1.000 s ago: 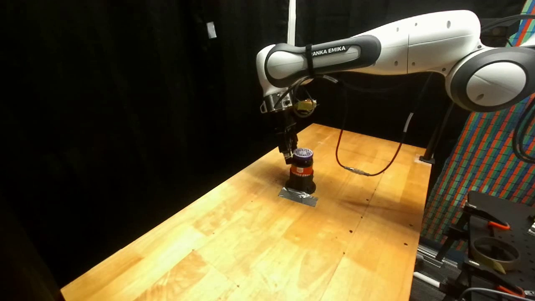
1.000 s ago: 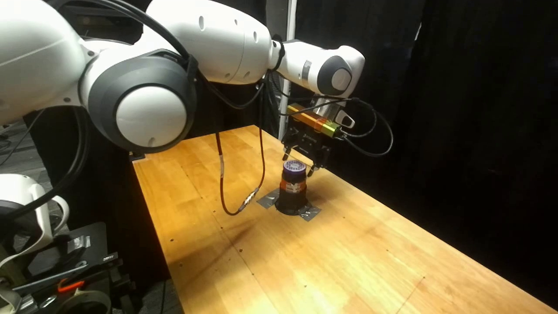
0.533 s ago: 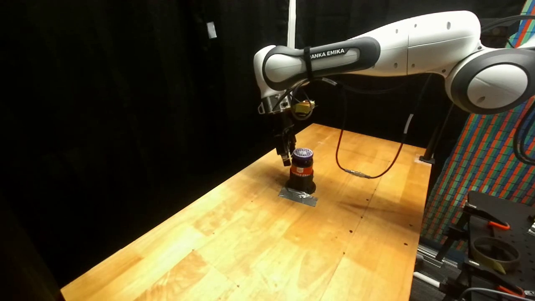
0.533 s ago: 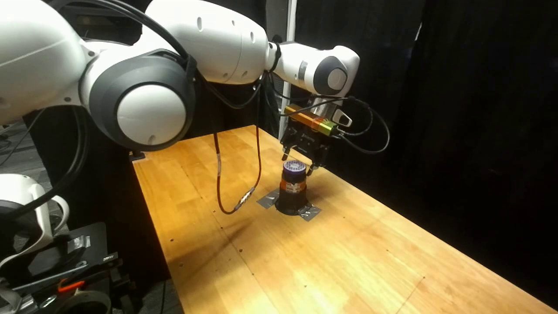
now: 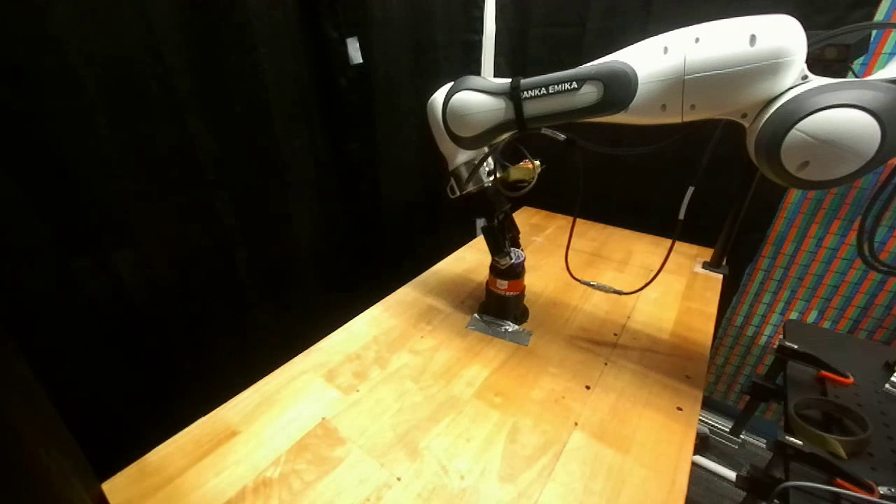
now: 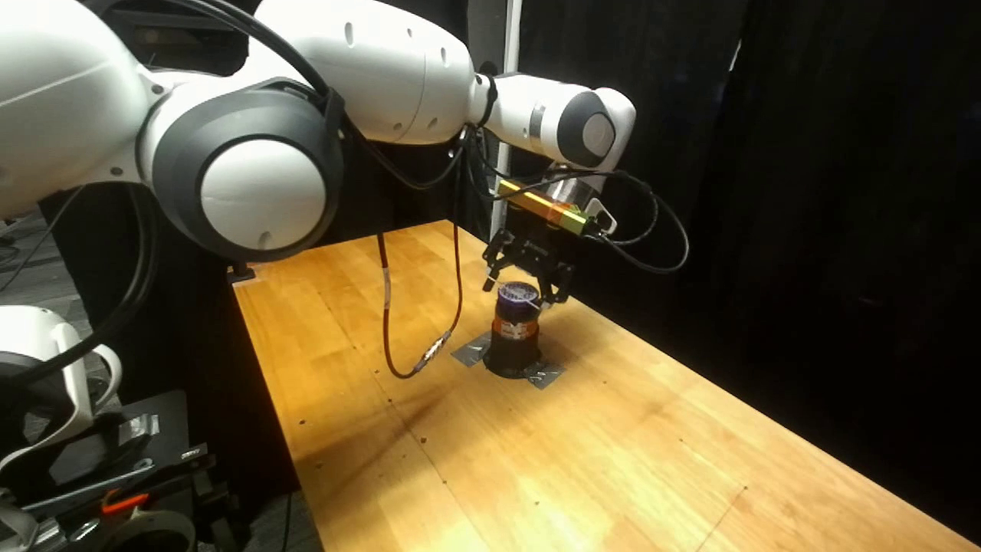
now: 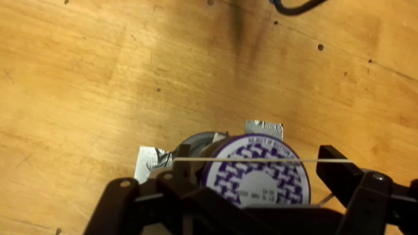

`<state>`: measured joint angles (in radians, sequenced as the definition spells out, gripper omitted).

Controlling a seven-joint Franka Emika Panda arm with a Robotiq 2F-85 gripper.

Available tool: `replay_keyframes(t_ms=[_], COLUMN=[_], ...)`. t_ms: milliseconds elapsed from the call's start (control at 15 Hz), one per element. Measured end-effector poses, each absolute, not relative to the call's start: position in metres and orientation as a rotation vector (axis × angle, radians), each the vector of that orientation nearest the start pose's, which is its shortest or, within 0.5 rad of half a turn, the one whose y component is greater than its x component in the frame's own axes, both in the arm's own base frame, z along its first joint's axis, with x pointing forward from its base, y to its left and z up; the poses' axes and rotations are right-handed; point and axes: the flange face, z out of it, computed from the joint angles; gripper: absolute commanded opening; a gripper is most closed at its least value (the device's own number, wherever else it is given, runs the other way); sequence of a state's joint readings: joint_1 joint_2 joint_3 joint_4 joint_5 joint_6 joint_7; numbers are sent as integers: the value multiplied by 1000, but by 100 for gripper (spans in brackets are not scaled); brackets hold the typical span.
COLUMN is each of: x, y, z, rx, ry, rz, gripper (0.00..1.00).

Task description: Put a rubber band around the base of the cup

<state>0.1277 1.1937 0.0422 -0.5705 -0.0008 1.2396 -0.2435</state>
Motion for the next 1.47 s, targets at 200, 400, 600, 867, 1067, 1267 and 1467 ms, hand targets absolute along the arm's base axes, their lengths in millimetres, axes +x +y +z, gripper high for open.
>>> replay_keyframes(t_ms=[200,400,600,867,1067,1267,1467], x=[724,726,727,719,707,697,686], y=[96,80,66,63,70,76,79], z=[249,258,267,265,251,241,234], rx=[-2857,-2847,-2847,-2787,-2741,-2739,-2748], ry=[-639,-640,-631,-702,-754,-768,-777], rz=[874,862,842,886,939,945,930], gripper=[100,100,100,100,100,100,100])
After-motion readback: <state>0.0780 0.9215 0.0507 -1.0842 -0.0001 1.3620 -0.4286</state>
